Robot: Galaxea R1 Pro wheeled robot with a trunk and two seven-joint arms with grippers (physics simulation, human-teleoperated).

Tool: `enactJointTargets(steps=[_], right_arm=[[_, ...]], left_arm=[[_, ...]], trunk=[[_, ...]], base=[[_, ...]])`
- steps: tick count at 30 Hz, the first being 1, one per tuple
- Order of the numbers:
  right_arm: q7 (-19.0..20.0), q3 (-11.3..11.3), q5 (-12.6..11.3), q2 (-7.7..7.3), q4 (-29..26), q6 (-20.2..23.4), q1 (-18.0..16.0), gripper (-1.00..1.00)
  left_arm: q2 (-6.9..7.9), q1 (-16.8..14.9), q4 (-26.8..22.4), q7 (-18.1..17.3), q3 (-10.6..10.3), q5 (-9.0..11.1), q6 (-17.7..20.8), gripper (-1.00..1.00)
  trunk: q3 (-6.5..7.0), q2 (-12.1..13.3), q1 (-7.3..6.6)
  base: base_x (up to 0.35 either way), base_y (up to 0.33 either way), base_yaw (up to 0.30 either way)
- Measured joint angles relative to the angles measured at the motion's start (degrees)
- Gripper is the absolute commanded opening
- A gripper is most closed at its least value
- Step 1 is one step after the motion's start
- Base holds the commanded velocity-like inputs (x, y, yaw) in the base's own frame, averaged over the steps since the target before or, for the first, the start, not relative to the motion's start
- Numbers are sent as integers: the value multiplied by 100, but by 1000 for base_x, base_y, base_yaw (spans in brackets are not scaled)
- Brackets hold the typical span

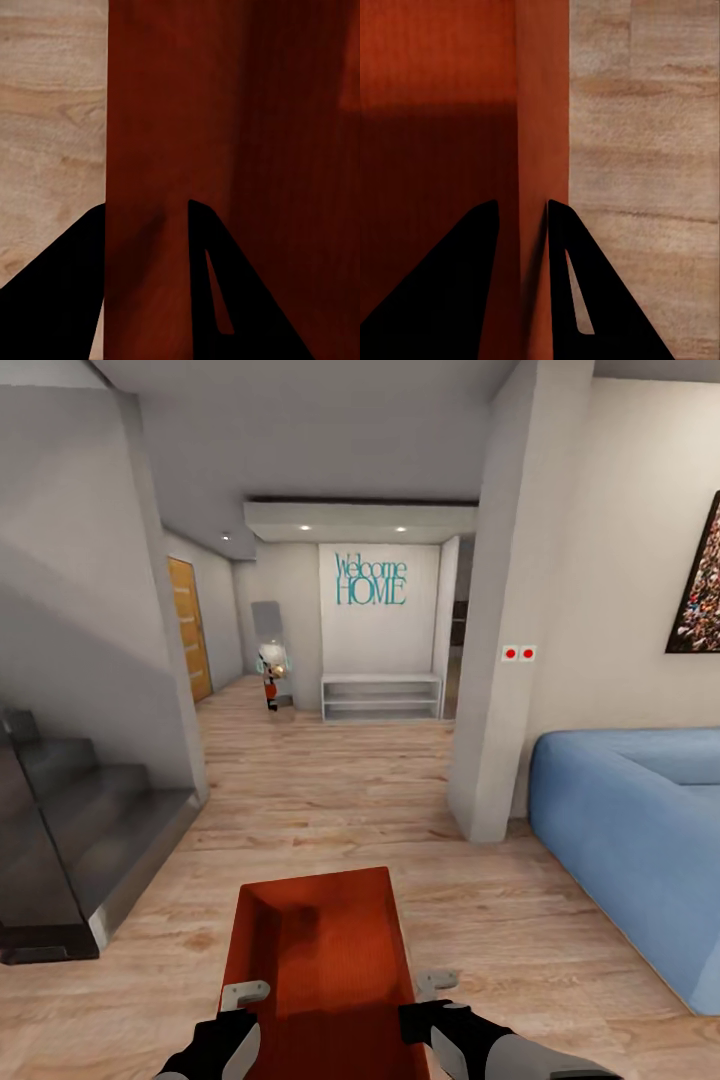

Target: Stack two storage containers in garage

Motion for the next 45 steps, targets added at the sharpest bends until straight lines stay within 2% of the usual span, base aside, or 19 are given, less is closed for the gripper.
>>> enactJointTargets(steps=[45], right_arm=[[1,-1,-1,-1,6,-2,0,-100]], left_arm=[[0,0,4,-3,1,-3,0,-100]], trunk=[[0,0,0]], base=[[341,92,0]])
